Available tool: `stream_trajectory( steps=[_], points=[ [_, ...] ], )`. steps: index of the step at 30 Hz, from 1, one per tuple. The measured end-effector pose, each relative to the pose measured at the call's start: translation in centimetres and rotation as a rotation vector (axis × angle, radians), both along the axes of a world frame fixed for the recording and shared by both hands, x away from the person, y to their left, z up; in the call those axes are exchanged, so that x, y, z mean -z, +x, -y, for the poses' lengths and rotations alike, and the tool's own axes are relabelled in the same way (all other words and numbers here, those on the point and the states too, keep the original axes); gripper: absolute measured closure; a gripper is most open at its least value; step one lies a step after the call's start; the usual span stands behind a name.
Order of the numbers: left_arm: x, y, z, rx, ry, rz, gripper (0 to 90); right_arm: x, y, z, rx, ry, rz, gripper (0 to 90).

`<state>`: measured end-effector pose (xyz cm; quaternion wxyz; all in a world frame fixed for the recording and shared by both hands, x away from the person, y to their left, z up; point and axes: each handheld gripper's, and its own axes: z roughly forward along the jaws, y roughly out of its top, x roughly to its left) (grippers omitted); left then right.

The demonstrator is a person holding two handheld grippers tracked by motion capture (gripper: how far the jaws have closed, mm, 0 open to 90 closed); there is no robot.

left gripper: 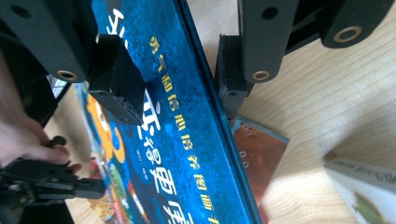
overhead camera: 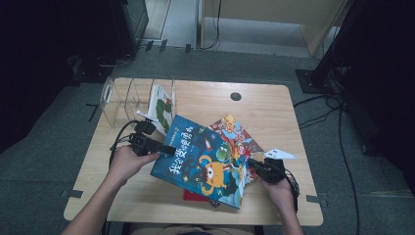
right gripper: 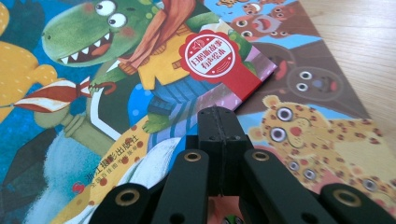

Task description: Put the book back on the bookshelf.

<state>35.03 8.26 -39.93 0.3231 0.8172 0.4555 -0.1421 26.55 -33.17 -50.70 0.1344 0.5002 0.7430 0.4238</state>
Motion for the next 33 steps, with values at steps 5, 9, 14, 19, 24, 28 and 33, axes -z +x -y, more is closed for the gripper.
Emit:
stream_trajectory(
  steps=[5,9,14,19,24,28,33],
  points=[
    [-2.2,0.3,0.3,0.000,-0.041,-0.005,59.5,0.2,0.3,-0.5,-0.022,0.021,0.007,90.0],
    [-3.5,0.9,0.6,0.002,-0.046,-0.023,63.5,0.2,0.4,-1.3,-0.043,0.002,0.022,90.0],
    [-5.1,1.7,2.2,0.046,0.003,-0.042,66.2,0.3,0.6,-2.4,-0.096,-0.005,0.047,87.7],
    [-6.9,2.5,2.6,0.079,-0.011,-0.055,72.7,0.3,0.7,-3.5,-0.128,-0.028,0.075,81.8],
    [-9.4,3.5,3.5,0.151,0.053,-0.053,76.0,0.2,0.8,-4.4,-0.188,-0.072,0.107,76.2],
    [-11.8,4.3,4.5,0.176,0.137,-0.040,78.8,0.2,0.9,-4.3,-0.213,-0.070,0.115,63.8],
    [-13.8,4.4,5.1,0.219,0.199,-0.044,82.4,0.4,0.9,-4.6,-0.242,-0.094,0.144,51.7]
  ],
)
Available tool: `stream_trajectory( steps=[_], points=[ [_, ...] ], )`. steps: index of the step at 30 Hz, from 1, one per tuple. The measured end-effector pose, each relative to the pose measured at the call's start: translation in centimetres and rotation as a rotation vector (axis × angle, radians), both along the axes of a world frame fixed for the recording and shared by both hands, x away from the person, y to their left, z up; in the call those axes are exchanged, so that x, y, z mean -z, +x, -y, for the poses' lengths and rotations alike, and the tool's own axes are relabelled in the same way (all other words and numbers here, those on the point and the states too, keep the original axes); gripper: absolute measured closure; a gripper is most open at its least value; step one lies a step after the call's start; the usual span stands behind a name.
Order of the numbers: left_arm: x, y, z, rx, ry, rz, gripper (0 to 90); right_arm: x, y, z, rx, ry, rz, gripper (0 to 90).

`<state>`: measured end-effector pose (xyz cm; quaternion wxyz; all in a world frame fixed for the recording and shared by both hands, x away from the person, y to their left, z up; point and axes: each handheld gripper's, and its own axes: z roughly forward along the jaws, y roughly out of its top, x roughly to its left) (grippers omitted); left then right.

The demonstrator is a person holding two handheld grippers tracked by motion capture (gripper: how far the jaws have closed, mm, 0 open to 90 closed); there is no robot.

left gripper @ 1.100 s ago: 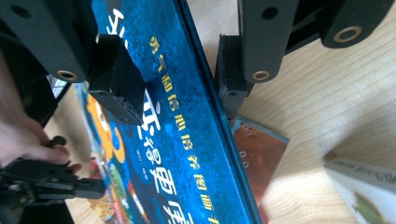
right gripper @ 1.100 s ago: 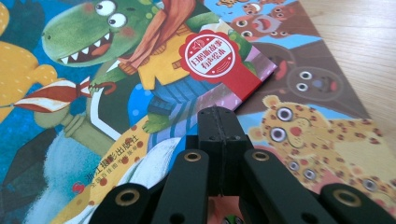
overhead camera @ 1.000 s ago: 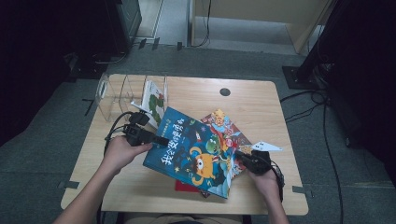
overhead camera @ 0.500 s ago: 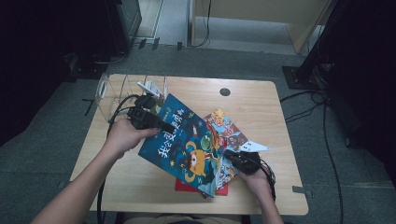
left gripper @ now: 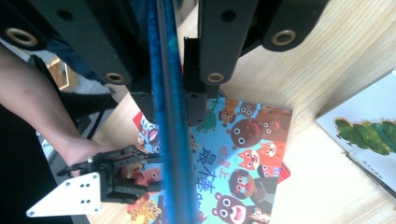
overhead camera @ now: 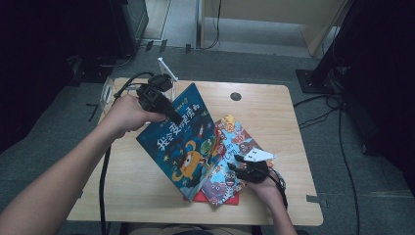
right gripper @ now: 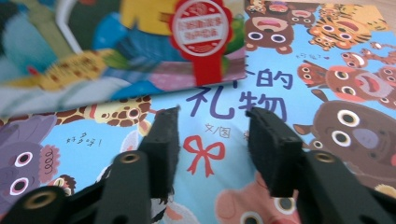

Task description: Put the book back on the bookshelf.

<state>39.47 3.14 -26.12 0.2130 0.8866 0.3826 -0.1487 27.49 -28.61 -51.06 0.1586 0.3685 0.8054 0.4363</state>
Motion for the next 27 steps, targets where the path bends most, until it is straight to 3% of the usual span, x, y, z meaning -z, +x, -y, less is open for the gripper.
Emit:
stream_trajectory(
  steps=[2,3,6,11,14,21,27],
  points=[
    [-0.7,-0.2,0.0,0.024,0.002,0.015,83.5,0.1,-0.1,-0.2,-0.004,-0.007,0.008,48.4],
    [-1.1,-0.5,0.1,0.039,0.035,0.035,83.7,0.1,-0.2,-0.3,-0.008,-0.017,0.016,47.6],
    [-1.5,-0.8,-0.2,0.030,0.062,0.031,83.9,0.1,-0.3,-0.4,-0.010,-0.028,0.017,46.8],
    [-2.1,-1.3,-2.3,0.024,0.038,0.032,83.7,0.1,-0.2,-0.4,-0.006,-0.027,0.019,43.7],
    [-2.3,-1.6,-4.1,-0.020,0.010,0.016,83.8,0.2,-0.3,-0.4,-0.012,-0.027,0.024,41.0],
    [-2.9,-2.7,-8.3,-0.118,0.017,0.034,83.7,-0.1,0.1,-0.5,0.017,-0.046,0.004,37.4],
    [-2.8,-3.3,-11.7,-0.206,0.004,0.022,83.6,0.0,0.8,-0.4,0.059,-0.041,0.008,35.3]
  ],
)
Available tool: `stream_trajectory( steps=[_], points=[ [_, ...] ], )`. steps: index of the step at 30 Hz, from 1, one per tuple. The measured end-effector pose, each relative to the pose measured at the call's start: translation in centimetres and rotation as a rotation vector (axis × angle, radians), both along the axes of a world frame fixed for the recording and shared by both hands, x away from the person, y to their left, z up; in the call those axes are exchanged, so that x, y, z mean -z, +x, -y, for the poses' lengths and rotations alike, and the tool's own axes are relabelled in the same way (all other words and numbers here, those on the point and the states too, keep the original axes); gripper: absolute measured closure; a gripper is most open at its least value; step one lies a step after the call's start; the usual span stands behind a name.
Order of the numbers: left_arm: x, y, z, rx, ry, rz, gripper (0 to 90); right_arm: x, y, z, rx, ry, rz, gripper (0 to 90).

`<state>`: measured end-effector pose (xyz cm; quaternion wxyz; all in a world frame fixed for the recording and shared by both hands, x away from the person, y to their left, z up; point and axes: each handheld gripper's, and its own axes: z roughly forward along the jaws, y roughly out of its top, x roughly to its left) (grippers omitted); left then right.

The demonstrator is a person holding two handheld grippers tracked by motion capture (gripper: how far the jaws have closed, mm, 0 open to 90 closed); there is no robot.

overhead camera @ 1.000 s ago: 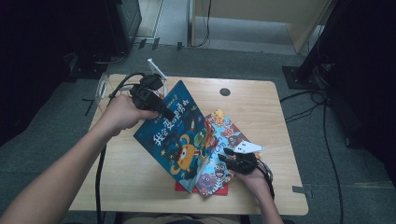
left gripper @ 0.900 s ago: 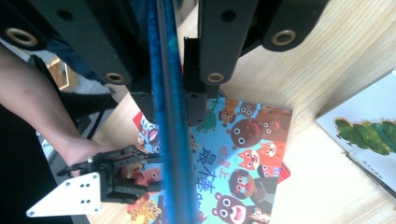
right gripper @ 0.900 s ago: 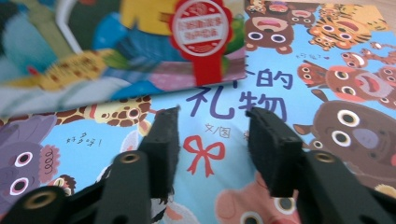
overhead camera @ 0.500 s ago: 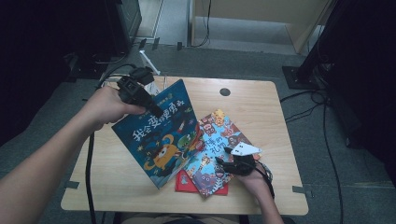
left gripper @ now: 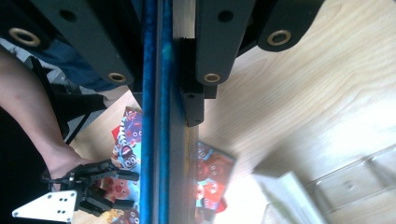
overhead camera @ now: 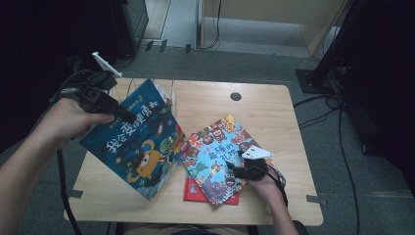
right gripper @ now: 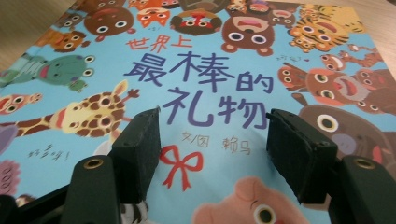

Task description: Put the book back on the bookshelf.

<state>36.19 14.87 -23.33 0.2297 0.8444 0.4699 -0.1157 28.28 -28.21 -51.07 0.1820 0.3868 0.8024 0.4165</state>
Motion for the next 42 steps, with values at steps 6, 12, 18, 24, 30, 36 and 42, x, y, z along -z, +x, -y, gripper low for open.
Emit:
stream_trajectory(
  steps=[6,12,18,24,30,36,42],
  points=[
    [0.2,-0.9,-3.3,-0.082,0.003,-0.001,83.7,0.0,0.5,-0.2,0.016,-0.004,-0.004,34.1],
    [0.6,-1.7,-6.1,-0.152,0.006,-0.021,83.5,-0.1,1.0,-0.5,0.008,-0.007,-0.013,31.1],
    [1.3,-2.2,-8.6,-0.211,0.009,-0.041,83.5,-0.1,1.2,-0.6,0.009,-0.008,-0.014,31.0],
    [1.5,-2.3,-11.0,-0.265,0.009,-0.052,83.2,-0.1,1.2,-0.7,0.008,-0.008,-0.012,31.1],
    [2.1,-1.7,-13.2,-0.333,0.004,-0.059,83.7,-0.1,1.3,-0.8,0.012,-0.007,-0.010,31.1],
    [1.9,-1.4,-15.3,-0.398,-0.019,-0.052,83.6,0.0,1.3,-0.8,0.011,-0.007,-0.008,31.1],
    [1.8,-0.9,-16.3,-0.424,0.000,-0.049,83.5,0.0,1.2,-0.7,0.010,-0.002,-0.006,31.1]
  ],
)
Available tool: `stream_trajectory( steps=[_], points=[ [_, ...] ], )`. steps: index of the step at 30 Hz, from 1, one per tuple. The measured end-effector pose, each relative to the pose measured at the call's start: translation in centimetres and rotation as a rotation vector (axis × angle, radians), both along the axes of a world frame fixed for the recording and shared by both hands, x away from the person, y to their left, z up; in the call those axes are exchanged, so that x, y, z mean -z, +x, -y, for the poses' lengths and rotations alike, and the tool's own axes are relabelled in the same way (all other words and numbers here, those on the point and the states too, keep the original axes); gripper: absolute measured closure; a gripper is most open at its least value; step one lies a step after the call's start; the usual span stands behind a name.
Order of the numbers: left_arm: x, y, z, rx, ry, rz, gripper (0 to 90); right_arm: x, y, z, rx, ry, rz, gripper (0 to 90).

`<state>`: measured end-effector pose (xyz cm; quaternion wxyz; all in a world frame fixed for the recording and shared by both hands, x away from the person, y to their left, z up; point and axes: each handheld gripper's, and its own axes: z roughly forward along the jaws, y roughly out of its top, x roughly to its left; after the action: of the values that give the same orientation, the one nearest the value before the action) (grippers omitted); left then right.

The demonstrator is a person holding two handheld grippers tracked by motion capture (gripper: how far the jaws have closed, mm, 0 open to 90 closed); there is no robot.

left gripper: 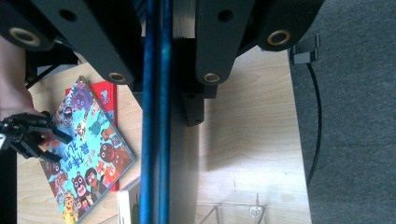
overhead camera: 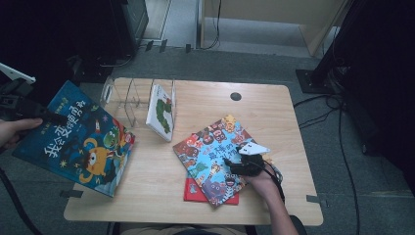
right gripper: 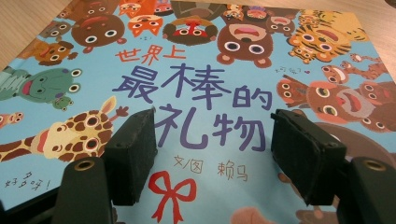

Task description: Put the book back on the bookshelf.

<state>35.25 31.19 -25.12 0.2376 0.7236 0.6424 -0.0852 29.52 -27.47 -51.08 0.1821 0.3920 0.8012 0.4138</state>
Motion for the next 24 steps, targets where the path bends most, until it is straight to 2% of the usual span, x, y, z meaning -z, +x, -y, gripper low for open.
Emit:
stream_trajectory(
  steps=[7,18,24],
  points=[
    [-0.2,1.6,-0.1,-0.034,-0.001,-0.010,83.6,0.0,0.0,0.0,0.000,0.001,0.004,31.3],
    [-1.4,3.6,0.5,-0.055,0.042,-0.009,83.7,0.0,-0.4,0.0,0.008,0.003,0.000,31.6],
    [-2.1,4.1,0.4,-0.068,0.062,-0.011,83.7,0.0,-0.5,0.0,0.009,-0.002,0.006,31.5]
  ],
)
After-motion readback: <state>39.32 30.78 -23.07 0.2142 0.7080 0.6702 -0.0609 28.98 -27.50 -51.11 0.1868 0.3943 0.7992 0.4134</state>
